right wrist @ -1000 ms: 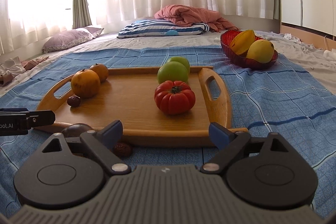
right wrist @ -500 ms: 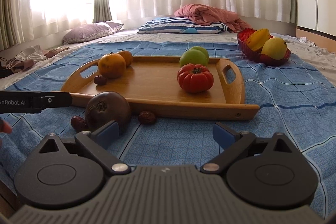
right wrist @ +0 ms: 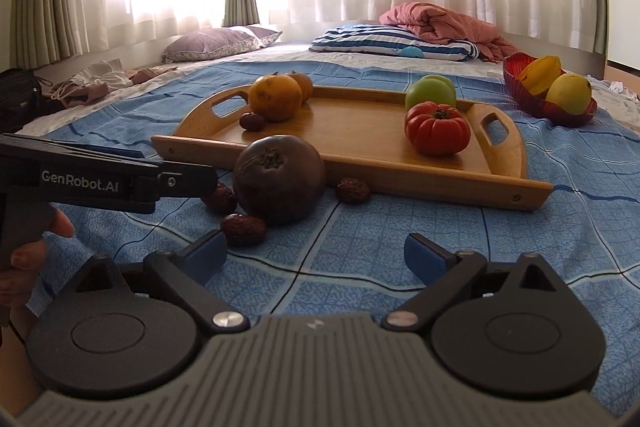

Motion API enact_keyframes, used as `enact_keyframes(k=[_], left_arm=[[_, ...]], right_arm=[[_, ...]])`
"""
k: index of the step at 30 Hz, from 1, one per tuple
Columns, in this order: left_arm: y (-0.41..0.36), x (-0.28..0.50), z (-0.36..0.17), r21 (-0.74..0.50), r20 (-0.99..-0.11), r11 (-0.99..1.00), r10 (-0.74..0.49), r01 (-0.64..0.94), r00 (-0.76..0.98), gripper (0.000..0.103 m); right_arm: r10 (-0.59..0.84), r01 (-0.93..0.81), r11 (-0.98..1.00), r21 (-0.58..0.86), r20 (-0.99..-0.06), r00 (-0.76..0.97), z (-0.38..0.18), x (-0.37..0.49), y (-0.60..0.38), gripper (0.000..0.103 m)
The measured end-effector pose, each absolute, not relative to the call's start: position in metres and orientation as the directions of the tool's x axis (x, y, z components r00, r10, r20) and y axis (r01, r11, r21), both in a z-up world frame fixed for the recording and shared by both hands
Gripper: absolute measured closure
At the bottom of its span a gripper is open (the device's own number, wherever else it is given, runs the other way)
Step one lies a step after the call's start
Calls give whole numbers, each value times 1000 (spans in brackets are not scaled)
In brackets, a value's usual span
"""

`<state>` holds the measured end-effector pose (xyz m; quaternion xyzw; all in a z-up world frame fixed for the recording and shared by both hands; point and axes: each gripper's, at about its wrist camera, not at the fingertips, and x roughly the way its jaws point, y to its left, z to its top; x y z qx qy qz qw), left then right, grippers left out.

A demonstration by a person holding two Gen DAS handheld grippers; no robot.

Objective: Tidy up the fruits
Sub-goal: 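Withdraw both open tools from the tray toward the dates beside the dark brown fruit, then grasp a brown date with the left tool while the right tool grasps another date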

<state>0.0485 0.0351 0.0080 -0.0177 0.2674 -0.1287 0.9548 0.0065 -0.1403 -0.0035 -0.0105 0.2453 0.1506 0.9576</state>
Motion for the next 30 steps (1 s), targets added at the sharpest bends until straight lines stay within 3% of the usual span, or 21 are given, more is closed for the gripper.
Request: enact_keyframes(k=[4, 13, 16, 18, 20, 30], left_arm=[[33, 49, 7, -114, -524, 958, -283, 263, 804, 14], [25, 52, 4, -97, -551, 954, -288, 283, 783, 41], [23, 52, 5, -104, -544, 947, -310, 304, 779, 55], [21, 53, 5, -111, -548, 941, -326, 320, 770, 73], [20, 56, 3, -117, -562, 941, -328, 319, 760, 80], [21, 55, 4, -101, -548, 949, -303, 297, 780, 82]], right_arm=[[285, -302, 952, 41, -477, 832, -6, 7, -131, 8], [303, -317, 947, 50, -469, 830, -6, 7, -123, 26], [310, -324, 945, 53, -467, 828, -5, 7, -120, 38], [316, -329, 943, 56, -465, 827, -5, 7, -119, 45], [322, -332, 941, 62, -463, 826, -5, 7, -118, 51], [339, -351, 934, 63, -466, 817, -3, 8, -115, 62]])
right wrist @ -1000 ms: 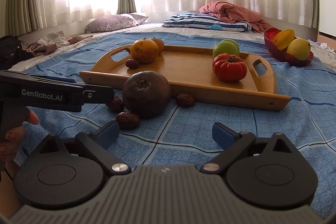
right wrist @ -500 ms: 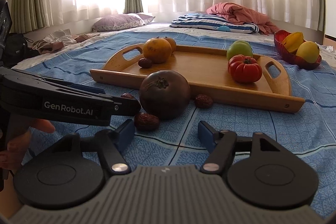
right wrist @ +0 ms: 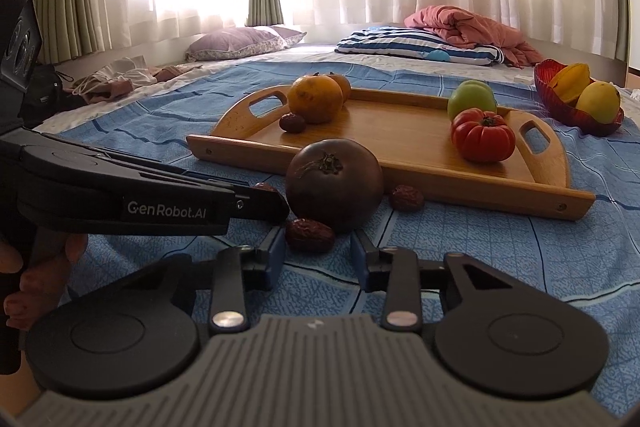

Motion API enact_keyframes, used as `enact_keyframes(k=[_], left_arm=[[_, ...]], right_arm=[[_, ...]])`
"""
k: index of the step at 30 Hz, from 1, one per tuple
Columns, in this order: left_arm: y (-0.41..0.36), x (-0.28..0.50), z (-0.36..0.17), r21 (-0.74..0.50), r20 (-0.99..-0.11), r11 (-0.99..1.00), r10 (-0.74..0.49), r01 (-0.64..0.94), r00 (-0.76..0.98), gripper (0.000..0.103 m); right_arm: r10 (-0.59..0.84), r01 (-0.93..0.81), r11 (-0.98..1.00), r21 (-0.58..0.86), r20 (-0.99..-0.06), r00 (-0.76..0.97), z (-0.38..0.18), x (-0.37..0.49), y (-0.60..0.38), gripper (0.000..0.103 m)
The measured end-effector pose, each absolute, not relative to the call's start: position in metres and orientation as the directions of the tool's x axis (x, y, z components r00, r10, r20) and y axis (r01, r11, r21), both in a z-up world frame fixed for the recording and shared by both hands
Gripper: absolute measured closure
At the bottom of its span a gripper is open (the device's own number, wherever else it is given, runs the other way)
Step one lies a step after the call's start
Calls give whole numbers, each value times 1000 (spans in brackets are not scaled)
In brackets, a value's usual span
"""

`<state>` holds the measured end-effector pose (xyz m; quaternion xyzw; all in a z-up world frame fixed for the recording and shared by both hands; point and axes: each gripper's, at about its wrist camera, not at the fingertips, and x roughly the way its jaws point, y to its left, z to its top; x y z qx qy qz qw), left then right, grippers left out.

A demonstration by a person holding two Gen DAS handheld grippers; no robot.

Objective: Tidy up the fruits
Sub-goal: 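Grasp a brown date with the left tool while the right tool grasps another date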

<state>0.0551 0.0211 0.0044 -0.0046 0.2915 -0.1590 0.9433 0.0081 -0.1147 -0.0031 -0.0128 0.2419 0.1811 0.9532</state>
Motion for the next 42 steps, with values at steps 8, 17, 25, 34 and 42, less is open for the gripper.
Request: enact_keyframes(k=[8, 17, 25, 34, 42], left_arm=[[24, 57, 7, -100, -546, 955, -287, 279, 787, 82], [24, 56, 6, -97, -542, 960, -272, 263, 795, 82], [26, 54, 13, -96, -521, 969, -243, 228, 818, 93], [29, 58, 13, -90, -522, 971, -235, 221, 820, 87], [15, 59, 3, -18, -544, 952, -266, 305, 796, 68]], right_arm=[[343, -351, 934, 70, -459, 820, -3, 9, -112, 72], [311, -311, 947, 76, -442, 841, 1, 3, -122, 73], [242, -226, 970, 90, -422, 874, 4, -1, -137, 73], [184, -159, 983, 96, -392, 901, 12, 1, -153, 73], [149, -121, 988, 95, -413, 899, 6, 0, -160, 72]])
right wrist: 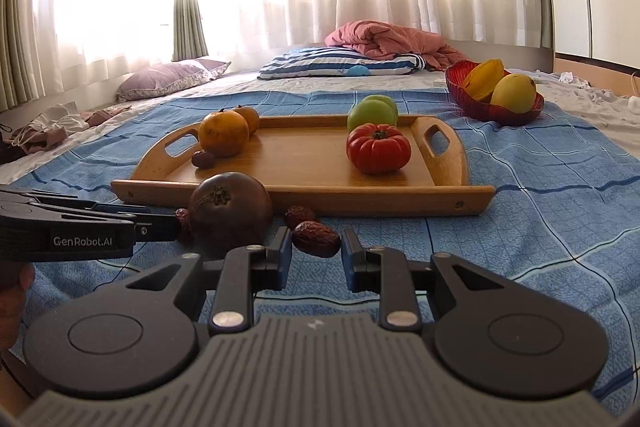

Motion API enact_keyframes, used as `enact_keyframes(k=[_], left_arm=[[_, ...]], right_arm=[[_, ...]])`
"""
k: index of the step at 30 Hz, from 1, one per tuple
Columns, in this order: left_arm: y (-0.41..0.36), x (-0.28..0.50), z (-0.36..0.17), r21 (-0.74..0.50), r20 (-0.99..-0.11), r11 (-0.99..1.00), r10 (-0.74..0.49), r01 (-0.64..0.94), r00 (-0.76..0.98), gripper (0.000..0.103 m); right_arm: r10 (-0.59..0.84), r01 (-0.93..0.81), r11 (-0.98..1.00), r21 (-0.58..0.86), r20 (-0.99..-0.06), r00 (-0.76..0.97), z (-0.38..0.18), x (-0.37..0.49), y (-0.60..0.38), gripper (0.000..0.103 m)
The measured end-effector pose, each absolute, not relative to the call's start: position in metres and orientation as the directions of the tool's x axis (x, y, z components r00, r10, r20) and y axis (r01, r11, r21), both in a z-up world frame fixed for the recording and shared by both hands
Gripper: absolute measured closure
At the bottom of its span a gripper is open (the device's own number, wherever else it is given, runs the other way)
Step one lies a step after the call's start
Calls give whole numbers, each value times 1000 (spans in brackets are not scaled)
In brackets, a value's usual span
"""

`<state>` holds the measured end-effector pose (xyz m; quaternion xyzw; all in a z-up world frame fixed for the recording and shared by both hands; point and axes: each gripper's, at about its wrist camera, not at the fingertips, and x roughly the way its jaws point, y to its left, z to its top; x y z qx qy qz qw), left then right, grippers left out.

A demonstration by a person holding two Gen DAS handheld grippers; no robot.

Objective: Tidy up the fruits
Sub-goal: 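Grasp a brown date with the left tool while the right tool grasps another date, then carry the dates over the tray with the left tool while the right tool carries its date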

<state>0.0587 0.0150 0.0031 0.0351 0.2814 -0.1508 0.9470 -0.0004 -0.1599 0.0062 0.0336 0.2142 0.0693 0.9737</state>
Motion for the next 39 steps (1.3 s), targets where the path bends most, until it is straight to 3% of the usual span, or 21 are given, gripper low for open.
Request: enact_keyframes(k=[7, 9, 10, 24, 28, 31, 35, 39], left_arm=[[19, 66, -3, 11, -556, 941, -275, 337, 784, 63], [21, 68, -4, -10, -568, 949, -266, 317, 779, 79], [23, 69, -4, -16, -565, 954, -257, 301, 784, 80], [33, 88, -3, -130, -568, 962, -269, 238, 778, 76], [29, 89, -3, -141, -561, 962, -271, 232, 782, 73], [26, 92, -4, -140, -561, 965, -261, 220, 786, 73], [27, 93, -5, -164, -562, 965, -261, 204, 785, 84], [26, 90, -3, -146, -558, 972, -233, 182, 796, 84]], right_arm=[[135, -116, 991, 70, -418, 898, 6, -2, -164, 72], [127, -112, 992, 61, -420, 898, 6, -2, -165, 72], [125, -110, 992, 59, -422, 898, 6, -1, -166, 72], [115, -105, 993, 47, -430, 896, 4, 4, -164, 71], [107, -102, 994, 35, -451, 886, 2, 8, -163, 62], [97, -95, 995, 28, -462, 881, 0, 10, -161, 62], [95, -91, 995, 31, -469, 878, -3, 13, -161, 56], [93, -93, 995, 23, -474, 876, -4, 13, -160, 54]])
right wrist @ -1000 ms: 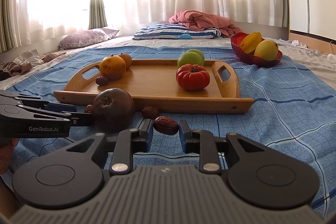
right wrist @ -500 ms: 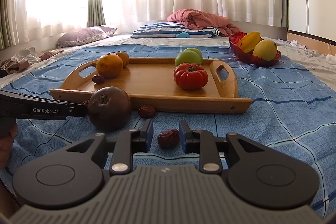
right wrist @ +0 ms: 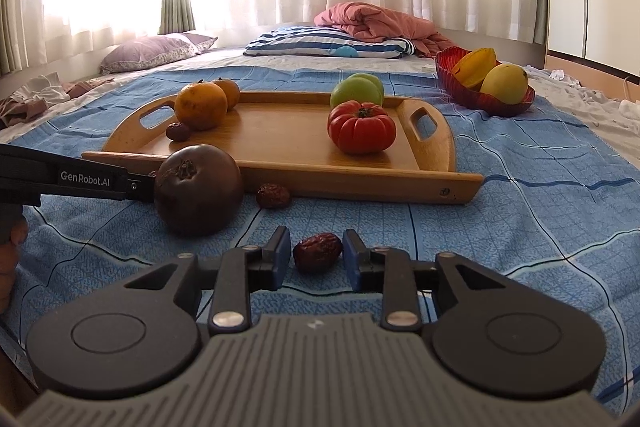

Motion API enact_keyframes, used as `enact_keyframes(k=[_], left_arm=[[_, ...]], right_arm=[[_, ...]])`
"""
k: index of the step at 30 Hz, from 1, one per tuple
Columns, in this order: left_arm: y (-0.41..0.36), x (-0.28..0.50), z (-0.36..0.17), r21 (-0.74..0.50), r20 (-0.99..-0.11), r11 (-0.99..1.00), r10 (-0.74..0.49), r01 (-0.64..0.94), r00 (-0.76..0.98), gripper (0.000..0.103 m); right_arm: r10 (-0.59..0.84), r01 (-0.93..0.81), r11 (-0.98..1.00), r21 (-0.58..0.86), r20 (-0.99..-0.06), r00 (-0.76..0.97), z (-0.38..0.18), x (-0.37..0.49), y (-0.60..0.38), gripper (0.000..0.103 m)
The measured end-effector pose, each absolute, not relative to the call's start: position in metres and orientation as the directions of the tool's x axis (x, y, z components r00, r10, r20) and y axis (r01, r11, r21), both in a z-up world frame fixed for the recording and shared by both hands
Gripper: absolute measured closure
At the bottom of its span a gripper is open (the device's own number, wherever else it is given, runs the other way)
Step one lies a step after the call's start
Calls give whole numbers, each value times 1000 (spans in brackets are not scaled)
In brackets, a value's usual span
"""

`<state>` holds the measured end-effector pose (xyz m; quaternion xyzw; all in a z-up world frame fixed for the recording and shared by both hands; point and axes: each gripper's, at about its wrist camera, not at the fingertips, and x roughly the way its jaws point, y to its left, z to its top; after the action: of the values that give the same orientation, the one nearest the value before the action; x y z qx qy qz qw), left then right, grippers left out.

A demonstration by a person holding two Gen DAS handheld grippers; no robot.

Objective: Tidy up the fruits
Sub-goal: 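Carry the dates over the tray with the left tool while the right tool carries its date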

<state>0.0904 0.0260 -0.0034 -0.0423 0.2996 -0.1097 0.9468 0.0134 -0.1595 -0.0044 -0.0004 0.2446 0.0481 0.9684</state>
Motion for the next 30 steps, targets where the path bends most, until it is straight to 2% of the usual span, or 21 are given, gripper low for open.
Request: enact_keyframes(k=[1, 4, 18, 30], left_arm=[[26, 89, -3, -137, -556, 974, -227, 181, 800, 84], [26, 85, -1, -118, -547, 977, -212, 176, 810, 84], [37, 82, 34, -91, -475, 987, -162, 135, 865, 84], [43, 113, 43, -121, -481, 986, -157, 112, 862, 84]], right_arm=[[93, -96, 995, 19, -474, 876, -4, 13, -159, 66], [100, -107, 994, 13, -468, 878, -3, 12, -158, 72], [66, -71, 997, 3, -389, 919, 22, 19, -163, 73], [1, 9, 1000, 26, -350, 937, 40, 56, -176, 73]])
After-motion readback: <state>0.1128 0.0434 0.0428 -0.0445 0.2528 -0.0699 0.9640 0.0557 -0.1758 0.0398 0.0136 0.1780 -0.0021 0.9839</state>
